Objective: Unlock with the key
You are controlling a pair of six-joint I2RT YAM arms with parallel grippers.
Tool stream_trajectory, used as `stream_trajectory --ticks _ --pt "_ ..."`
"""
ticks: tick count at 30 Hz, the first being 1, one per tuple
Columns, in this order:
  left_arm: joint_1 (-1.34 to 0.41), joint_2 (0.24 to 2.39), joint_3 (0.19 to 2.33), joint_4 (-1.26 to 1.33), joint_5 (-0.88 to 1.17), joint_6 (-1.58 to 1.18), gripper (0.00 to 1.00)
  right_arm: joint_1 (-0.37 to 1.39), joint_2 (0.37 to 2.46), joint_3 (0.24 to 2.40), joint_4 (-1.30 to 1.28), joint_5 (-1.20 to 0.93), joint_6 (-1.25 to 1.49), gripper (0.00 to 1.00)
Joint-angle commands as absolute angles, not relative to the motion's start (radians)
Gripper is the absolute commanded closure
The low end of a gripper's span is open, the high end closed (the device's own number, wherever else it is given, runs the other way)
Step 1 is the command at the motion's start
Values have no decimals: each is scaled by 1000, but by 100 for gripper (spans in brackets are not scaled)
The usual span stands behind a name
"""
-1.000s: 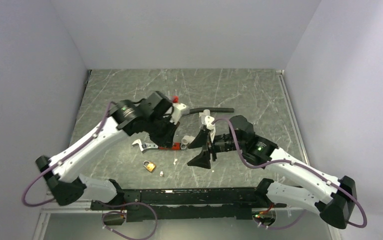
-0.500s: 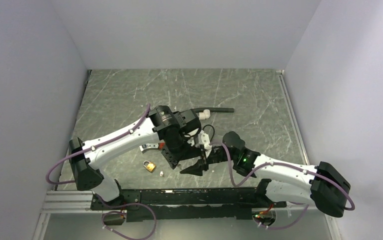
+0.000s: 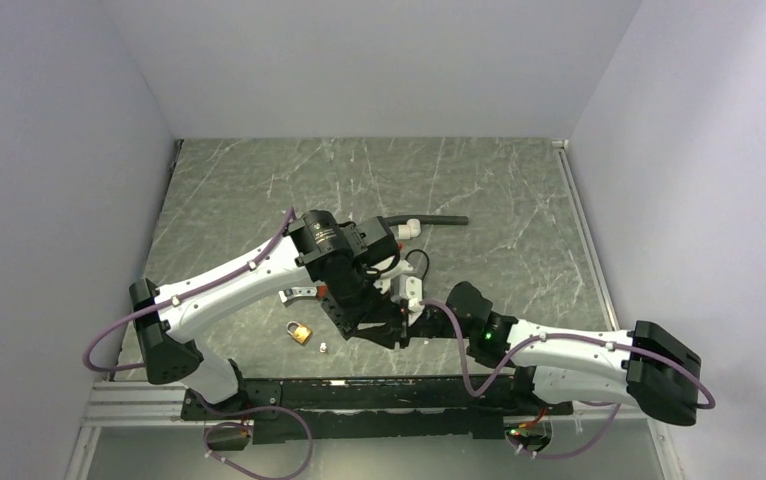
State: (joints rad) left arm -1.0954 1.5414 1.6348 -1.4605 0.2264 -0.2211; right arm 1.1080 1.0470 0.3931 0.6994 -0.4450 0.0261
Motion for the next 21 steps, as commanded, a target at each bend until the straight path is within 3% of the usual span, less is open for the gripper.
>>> stream_trajectory --ticks 1,7,10,12,14,18,21 --pt "-1104 1529 1673 -1452 248 -197 100 1148 1044 444 697 -375 9 72" --pt "-1104 1539 1653 -1449 263 -188 100 1180 1044 460 685 -341 -33 86" --pt "-1104 1545 1646 -1445 266 -187 100 1189 1052 476 673 -325 -42 100" --pt "-1105 1547 1649 -1446 265 -188 98 1195 1055 486 650 -329 -50 100" --pt "-1104 1544 1646 -1447 272 -187 86 1198 1056 495 634 -325 -54 100" --pt "-1104 1520 1633 -1443 247 -199 40 1198 1040 491 605 -309 -39 100" --pt "-1104 1484 1643 -1425 200 -223 29 1198 1020 467 609 -295 -17 100"
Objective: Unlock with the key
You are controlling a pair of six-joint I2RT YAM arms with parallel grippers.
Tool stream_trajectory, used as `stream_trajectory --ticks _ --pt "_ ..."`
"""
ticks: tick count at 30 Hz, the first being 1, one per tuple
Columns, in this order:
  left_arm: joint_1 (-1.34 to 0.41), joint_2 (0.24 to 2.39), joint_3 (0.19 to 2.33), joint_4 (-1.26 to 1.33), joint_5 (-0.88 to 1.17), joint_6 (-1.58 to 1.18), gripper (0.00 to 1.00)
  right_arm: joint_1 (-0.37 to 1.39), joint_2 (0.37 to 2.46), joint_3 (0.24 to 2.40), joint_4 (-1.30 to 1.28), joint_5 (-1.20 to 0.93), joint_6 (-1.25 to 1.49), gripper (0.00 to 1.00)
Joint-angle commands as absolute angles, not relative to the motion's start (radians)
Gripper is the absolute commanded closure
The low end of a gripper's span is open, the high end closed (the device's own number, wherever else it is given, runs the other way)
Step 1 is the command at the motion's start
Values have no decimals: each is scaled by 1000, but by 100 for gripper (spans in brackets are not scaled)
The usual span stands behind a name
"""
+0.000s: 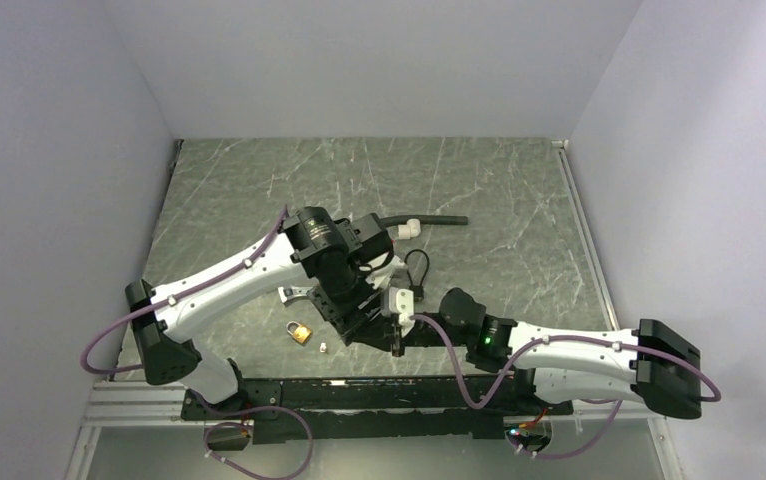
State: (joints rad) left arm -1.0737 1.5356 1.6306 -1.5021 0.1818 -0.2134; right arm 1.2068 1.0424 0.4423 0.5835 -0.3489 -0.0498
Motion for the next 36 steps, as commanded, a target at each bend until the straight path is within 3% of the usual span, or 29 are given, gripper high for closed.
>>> stream_trajectory --ticks 1,4,7,12,15,19,28,36 --pt "-1103 1470 1646 -1415 188 -228 27 1198 1016 462 608 -292 -8 100" --pt "-1095 1410 1653 -1376 142 -252 28 1198 1007 457 577 -273 11 100" --pt "-1088 1286 1572 -1249 117 -279 35 1198 988 466 524 -216 43 100" --pt "-1088 916 1208 -755 125 -373 40 1198 933 492 456 -99 95 100" --pt "-1088 774 1068 -626 23 -473 40 1198 892 514 422 -58 123 100" --pt "-1088 735 992 -605 -122 -651 46 1197 855 523 411 -58 131 100" --pt "-1088 537 584 -152 -241 -1204 51 1198 874 553 400 -33 86 100" --pt "-1088 365 483 -66 -281 -1279 50 1198 894 562 404 -21 80 100"
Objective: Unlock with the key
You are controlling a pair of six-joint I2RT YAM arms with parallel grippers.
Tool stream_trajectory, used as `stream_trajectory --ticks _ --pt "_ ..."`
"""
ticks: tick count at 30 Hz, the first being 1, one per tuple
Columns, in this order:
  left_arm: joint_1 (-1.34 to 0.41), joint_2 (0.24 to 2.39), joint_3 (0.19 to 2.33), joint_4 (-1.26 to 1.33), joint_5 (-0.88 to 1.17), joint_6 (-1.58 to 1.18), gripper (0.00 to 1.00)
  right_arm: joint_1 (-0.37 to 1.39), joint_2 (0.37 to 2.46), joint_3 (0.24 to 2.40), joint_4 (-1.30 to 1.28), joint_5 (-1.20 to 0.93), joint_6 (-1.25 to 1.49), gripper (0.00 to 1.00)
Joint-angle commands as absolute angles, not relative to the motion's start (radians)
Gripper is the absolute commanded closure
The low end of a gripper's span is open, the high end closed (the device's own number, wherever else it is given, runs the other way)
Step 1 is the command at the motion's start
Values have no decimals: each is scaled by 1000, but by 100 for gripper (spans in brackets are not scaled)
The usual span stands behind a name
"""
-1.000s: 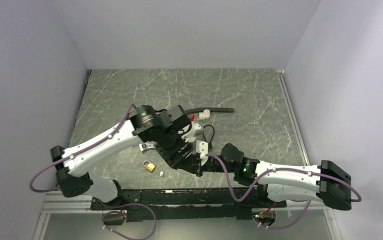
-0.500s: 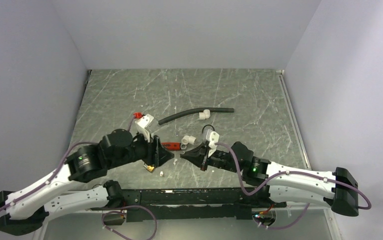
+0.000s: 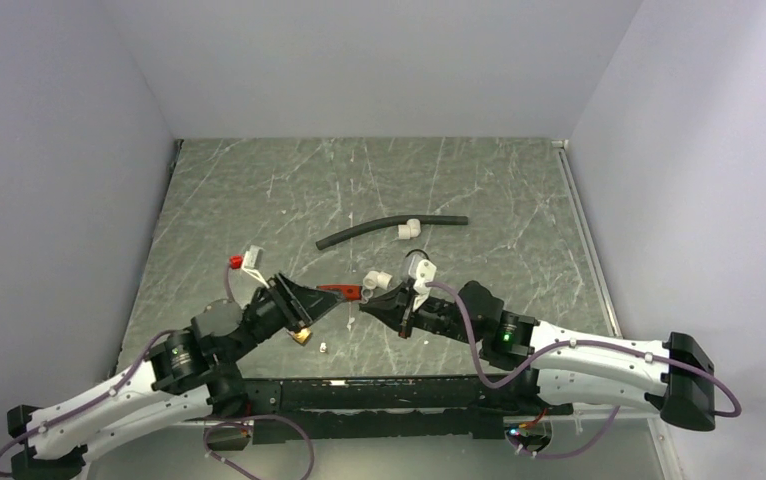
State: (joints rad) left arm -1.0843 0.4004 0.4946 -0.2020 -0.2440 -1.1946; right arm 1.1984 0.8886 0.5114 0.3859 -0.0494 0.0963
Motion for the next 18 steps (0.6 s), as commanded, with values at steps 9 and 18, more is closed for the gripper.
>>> stream_trajectory --ticks 9,18 --pt "-1088 416 412 50 -275 -1361 52 1198 892 570 424 -38 76 100" --pt "-1088 471 353 230 -259 -1373 55 1198 860 561 403 -24 33 100"
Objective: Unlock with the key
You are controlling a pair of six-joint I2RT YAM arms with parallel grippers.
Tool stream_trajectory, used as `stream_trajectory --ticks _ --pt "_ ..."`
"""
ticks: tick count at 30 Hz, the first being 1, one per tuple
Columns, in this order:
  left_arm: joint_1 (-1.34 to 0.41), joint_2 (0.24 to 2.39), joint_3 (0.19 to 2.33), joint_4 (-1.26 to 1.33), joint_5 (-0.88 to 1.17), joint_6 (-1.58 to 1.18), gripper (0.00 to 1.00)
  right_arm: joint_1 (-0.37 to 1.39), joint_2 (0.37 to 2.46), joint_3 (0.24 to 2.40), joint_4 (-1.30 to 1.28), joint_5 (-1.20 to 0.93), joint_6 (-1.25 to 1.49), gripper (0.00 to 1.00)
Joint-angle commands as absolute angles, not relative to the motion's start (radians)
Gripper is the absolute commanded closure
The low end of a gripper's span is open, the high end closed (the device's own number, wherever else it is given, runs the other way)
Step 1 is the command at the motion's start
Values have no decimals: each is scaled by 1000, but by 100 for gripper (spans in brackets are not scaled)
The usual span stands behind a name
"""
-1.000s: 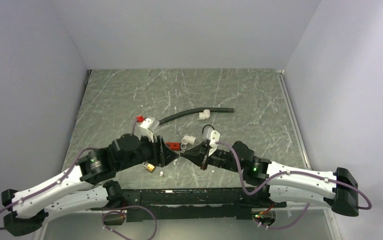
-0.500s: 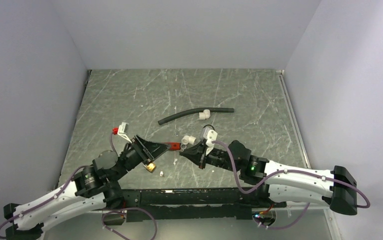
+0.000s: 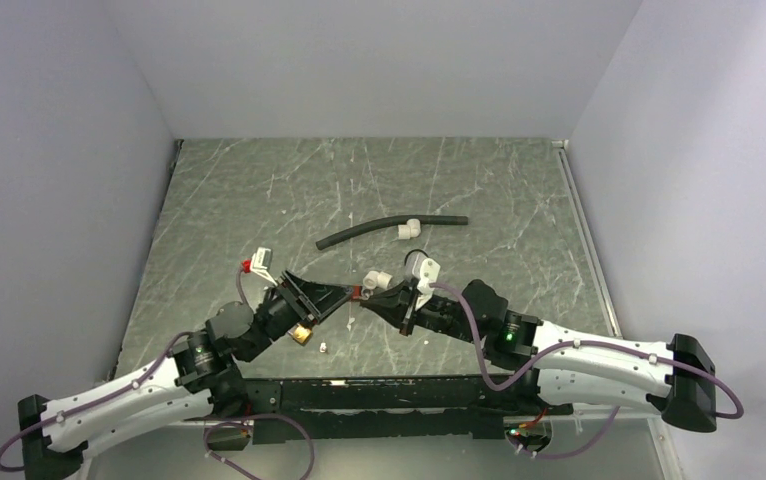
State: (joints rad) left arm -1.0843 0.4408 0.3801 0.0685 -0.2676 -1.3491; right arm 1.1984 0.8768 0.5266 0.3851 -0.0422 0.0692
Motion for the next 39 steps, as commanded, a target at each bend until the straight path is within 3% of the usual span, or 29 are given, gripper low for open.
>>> stream_trajectory --ticks 1,12,18,39 --pt "-1088 488 348 252 -255 -1376 57 1198 862 564 401 -17 29 100" --pt "-1088 529 341 275 -235 -1410 66 1198 855 541 430 -9 25 100" --pt "-1088 531 335 292 -231 -1411 76 1198 866 533 438 -8 26 100" --pt "-1088 529 343 283 -193 -1435 78 1198 874 525 449 39 17 100"
